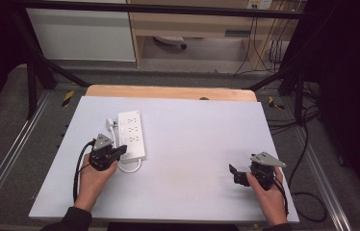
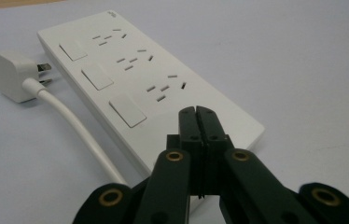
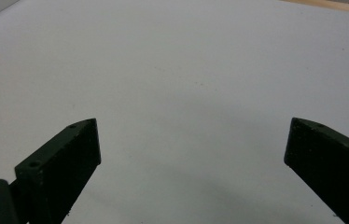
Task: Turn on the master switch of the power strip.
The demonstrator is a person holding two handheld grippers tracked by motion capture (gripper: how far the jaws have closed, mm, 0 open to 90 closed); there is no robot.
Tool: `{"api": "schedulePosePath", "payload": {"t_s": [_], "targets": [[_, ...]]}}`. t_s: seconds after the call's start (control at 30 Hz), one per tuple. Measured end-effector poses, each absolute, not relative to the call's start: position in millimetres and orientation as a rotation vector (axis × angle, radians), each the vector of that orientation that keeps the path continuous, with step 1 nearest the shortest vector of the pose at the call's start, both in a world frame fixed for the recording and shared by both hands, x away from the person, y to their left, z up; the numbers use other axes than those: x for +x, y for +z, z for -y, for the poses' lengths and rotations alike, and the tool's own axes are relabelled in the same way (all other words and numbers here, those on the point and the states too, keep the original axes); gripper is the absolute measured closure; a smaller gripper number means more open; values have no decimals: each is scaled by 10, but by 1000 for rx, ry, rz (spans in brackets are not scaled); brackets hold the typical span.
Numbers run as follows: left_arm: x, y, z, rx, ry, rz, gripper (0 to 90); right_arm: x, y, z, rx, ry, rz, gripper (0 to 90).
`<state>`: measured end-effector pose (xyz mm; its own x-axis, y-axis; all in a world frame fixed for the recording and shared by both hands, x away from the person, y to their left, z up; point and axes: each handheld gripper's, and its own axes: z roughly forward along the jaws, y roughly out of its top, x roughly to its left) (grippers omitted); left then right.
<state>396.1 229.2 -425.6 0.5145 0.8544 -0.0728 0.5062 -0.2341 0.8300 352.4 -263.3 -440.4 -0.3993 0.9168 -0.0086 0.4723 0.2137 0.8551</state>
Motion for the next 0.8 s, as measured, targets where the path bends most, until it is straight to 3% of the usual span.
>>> {"api": "schedulePosePath", "payload": {"t_s": [0.8], "targets": [[4018,-4343,-2243,1968,497,-1128,900,3525,-4401,2656,1288,1102,-1963,40]]}}
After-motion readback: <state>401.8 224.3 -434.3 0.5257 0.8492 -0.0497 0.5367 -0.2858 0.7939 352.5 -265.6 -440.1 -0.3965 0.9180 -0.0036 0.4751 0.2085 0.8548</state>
